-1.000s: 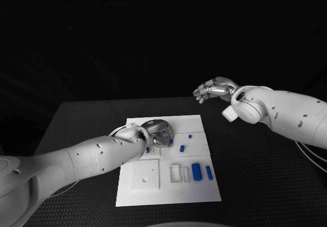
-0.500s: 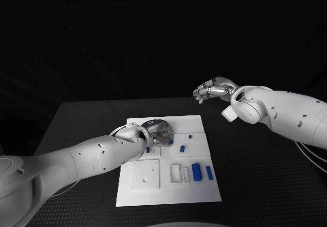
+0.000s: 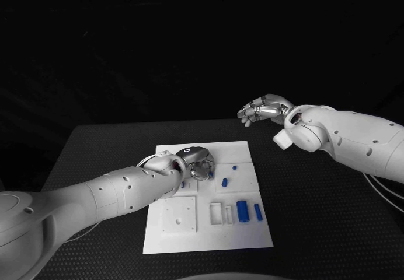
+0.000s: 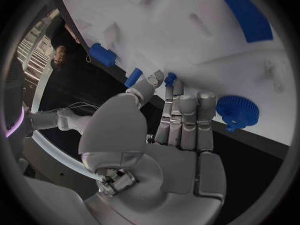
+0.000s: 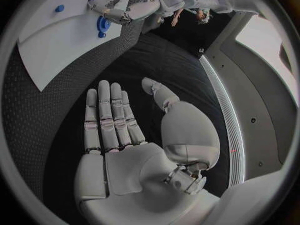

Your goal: Assemble the parts on the task board

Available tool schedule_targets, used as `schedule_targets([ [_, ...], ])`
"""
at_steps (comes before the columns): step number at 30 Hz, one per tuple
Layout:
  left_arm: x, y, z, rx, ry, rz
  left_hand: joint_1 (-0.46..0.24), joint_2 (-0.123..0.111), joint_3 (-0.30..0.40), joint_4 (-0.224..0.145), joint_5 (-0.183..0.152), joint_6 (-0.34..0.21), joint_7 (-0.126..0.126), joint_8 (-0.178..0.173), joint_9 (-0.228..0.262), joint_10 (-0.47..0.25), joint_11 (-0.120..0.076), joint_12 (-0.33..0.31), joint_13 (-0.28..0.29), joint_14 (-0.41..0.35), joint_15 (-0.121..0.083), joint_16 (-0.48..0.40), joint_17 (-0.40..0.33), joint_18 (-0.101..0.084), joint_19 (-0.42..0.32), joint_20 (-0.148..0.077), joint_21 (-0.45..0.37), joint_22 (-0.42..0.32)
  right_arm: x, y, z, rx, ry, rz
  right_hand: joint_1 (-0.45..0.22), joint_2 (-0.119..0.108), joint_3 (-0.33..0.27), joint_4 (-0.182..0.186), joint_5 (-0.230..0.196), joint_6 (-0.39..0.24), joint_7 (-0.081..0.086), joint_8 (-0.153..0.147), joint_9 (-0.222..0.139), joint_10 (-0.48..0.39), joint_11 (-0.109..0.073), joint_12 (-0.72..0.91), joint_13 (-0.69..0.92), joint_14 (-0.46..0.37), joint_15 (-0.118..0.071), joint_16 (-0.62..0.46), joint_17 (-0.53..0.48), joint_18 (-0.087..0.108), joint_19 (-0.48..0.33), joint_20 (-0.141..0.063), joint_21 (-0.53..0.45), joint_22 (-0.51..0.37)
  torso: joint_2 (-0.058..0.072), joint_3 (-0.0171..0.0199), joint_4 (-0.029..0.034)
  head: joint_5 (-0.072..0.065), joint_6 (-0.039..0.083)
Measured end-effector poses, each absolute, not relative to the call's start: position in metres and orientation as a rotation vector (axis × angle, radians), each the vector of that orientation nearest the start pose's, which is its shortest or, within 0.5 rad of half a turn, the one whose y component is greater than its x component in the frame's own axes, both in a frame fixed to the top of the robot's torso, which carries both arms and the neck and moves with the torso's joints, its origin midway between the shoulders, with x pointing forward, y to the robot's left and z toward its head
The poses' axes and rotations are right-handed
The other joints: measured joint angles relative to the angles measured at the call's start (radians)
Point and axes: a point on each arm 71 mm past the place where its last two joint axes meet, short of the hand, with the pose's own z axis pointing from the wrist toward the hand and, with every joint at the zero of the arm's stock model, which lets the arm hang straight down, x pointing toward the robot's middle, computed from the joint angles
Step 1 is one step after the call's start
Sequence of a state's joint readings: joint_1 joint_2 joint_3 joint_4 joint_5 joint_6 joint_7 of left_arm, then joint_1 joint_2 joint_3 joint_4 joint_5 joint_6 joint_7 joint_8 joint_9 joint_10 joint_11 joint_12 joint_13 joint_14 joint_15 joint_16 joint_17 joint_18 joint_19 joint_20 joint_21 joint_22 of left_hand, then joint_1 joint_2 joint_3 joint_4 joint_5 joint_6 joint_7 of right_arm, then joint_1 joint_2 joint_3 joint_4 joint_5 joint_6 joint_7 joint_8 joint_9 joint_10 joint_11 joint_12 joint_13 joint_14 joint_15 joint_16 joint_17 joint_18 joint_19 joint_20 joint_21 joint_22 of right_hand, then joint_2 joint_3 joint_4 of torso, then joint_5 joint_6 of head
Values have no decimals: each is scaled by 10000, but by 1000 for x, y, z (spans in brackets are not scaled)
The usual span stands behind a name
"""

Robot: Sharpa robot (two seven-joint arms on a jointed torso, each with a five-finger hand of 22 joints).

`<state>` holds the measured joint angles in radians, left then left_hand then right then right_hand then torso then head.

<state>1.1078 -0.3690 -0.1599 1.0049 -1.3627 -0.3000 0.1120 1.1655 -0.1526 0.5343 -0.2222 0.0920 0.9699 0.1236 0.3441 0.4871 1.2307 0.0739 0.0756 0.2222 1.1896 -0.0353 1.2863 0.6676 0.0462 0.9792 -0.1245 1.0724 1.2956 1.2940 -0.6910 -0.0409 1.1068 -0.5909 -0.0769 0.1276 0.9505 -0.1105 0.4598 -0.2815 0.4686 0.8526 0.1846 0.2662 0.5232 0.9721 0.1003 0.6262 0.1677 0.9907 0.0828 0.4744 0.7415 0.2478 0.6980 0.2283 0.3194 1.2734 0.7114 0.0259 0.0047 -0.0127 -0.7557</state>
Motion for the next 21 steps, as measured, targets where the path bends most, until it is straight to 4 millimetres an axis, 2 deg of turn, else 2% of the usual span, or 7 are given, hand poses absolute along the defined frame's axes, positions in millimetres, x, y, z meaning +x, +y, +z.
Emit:
schedule_targets([
  [3, 514, 87, -291, 2747, 17986, -7989, -38, 38, 0, 0, 0, 86, -85, 50, 14, 132, -78, 37, -21, 42, -42, 0, -9, 3, 41, -38, 0, -1, 568, -244, -165, 5818, 17471, 10898, 0, 0, 0, 0, 0, 0, 0, 0, 0, 0, 0, 0, 0, 0, 0, 0, 0, 0, 0, 0, 0, -1, 0, 4, 0, 0, -3],
  [6, 514, 86, -291, 2728, 17985, -7960, -38, 38, 0, 0, 0, 148, -147, 114, 41, 213, -71, 87, 54, 59, -59, 3, -9, 5, 55, -58, 0, 5, 568, -245, -165, 5820, 17469, 10894, 0, 0, 0, 0, 0, 0, 0, 0, 0, 0, 0, 0, 1, 0, 0, 0, 0, 1, 0, 0, 0, -1, 0, 4, -1, 0, -3],
  [17, 514, 86, -292, 2767, 18014, -7888, 25, 102, 83, -82, 0, 158, -154, 116, 69, 220, -69, 87, 60, 59, -59, 39, -18, 12, 15, -97, 0, 14, 568, -245, -165, 5822, 17469, 10890, 0, 0, 0, 0, 0, 0, 0, 0, 0, 0, 0, 0, 1, 0, 0, 0, 0, 0, 0, 0, 0, -2, -6, 4, 6, -30, -6],
  [19, 514, 86, -292, 2854, 18006, -7857, 106, 182, 141, -141, 82, 158, -154, 116, 69, 234, -83, 87, 60, 59, -59, 39, -30, 67, 15, -97, 0, 19, 568, -245, -165, 5821, 17471, 10890, 0, 0, 0, 0, 0, 0, 0, 0, 0, 0, 0, 0, 1, 0, 0, 0, 0, 0, 0, 0, 0, -2, -6, 4, 8, -31, -7],
  [21, 513, 86, -292, 2972, 17985, -7821, 236, 144, 228, -233, 164, 158, -153, 116, 81, 235, -85, 87, 68, 59, -59, 39, -31, 81, 15, -97, 0, 19, 568, -245, -165, 5821, 17471, 10890, 0, 0, 0, 0, 0, 0, 0, 0, 0, 0, 0, 0, 1, 0, 0, 0, 0, 0, 0, 0, 0, -3, -6, 3, 11, -27, -8],
])
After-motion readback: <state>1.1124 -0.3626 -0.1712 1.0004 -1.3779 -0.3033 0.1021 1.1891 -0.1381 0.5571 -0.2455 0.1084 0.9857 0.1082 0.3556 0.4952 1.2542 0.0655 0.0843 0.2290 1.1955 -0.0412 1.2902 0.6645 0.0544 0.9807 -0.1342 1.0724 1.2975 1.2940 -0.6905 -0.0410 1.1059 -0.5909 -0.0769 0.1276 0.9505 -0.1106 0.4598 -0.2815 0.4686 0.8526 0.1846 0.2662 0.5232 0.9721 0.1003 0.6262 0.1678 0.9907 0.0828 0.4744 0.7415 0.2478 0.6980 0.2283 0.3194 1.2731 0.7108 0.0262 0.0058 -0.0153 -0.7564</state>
